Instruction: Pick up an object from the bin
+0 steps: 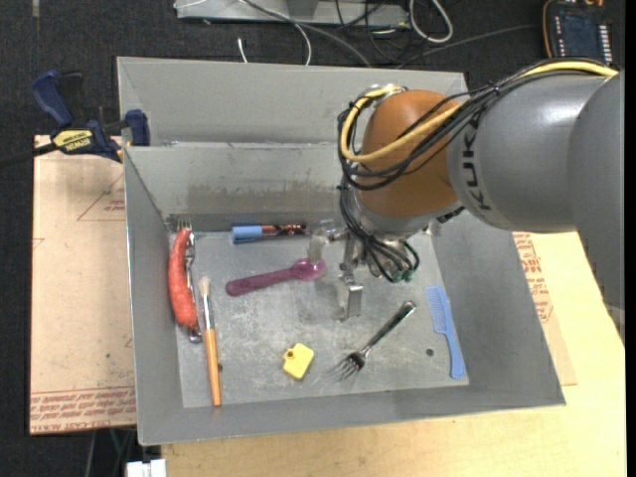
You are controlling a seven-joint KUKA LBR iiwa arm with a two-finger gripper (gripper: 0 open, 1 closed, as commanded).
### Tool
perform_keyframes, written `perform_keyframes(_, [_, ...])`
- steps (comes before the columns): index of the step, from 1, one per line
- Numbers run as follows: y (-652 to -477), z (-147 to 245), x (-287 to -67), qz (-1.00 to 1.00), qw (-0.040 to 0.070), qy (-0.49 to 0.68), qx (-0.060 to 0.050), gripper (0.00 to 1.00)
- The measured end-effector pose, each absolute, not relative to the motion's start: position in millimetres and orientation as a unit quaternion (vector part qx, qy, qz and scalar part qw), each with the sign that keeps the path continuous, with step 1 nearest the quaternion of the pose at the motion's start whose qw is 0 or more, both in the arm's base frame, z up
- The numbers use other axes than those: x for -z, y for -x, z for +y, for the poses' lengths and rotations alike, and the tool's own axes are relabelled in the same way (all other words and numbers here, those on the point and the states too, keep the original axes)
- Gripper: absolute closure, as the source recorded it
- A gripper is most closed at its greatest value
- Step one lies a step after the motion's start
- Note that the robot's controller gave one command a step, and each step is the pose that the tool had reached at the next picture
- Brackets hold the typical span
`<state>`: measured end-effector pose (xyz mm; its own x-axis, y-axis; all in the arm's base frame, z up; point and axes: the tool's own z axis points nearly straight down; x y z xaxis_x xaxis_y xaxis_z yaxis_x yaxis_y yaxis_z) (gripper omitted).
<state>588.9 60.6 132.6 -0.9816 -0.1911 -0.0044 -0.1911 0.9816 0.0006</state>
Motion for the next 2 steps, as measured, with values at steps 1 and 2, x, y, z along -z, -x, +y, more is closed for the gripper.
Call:
perform_keyframes(1, [-625.4, 98.7, -85.9, 0.991, 0.005, 0.134, 0.0, 0.0])
perform_keyframes(2, [-614.6, 74.5, -78.6, 0.978, 0.003, 0.208, 0.0, 0.0])
